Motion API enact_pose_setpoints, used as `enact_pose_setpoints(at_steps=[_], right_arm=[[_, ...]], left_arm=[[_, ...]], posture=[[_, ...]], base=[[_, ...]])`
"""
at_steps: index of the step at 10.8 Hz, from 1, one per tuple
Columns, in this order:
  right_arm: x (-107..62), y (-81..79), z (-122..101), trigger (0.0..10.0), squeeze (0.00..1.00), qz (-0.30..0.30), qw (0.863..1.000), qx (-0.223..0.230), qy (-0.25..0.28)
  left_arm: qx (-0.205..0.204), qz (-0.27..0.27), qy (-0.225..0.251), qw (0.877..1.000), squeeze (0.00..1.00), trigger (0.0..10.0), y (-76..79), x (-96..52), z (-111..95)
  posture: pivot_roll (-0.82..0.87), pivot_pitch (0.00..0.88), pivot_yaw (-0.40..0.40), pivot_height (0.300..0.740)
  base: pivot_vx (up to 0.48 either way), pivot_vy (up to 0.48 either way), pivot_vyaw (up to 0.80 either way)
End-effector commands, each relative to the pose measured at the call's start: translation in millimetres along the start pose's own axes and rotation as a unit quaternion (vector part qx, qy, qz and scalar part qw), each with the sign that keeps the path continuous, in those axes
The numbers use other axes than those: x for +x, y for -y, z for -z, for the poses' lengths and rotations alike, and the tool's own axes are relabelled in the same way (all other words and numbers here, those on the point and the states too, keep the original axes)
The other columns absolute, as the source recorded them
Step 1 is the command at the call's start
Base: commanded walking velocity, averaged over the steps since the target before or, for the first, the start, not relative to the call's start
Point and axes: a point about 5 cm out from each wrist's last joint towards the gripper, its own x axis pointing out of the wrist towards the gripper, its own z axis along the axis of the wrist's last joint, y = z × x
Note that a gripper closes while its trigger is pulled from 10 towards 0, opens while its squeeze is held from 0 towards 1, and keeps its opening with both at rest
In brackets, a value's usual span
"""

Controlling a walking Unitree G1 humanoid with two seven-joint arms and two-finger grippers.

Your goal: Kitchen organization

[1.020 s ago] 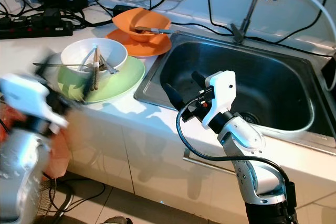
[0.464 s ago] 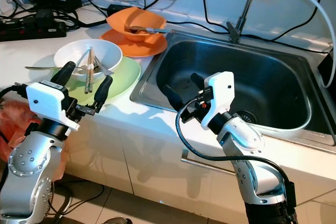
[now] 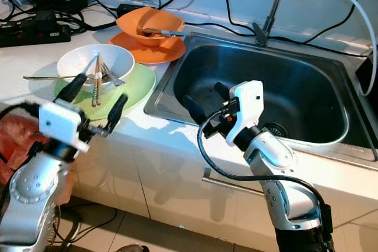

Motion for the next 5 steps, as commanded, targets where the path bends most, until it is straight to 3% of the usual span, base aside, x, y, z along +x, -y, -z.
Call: enact_pose_setpoints(at_steps=[1,5], right_arm=[[-2.8,1.0,-0.3,10.0,0.0,0.006,1.0,-0.002,-0.001],[-3.1,-0.8,0.5,10.0,0.0,0.0,1.0,-0.004,-0.003]], left_arm=[[0.013,-0.008,-0.001,1.0,0.0,10.0,-2.0,-1.8,2.4],[0.036,-0.028,-0.028,0.999,0.0,10.0,-11.3,-12.0,22.0]], posture=[[0.08,0.039,-0.062,0.74],[0.08,0.04,-0.067,0.74]], base=[[0.0,0.0,0.0],[0.0,0.0,0.0]])
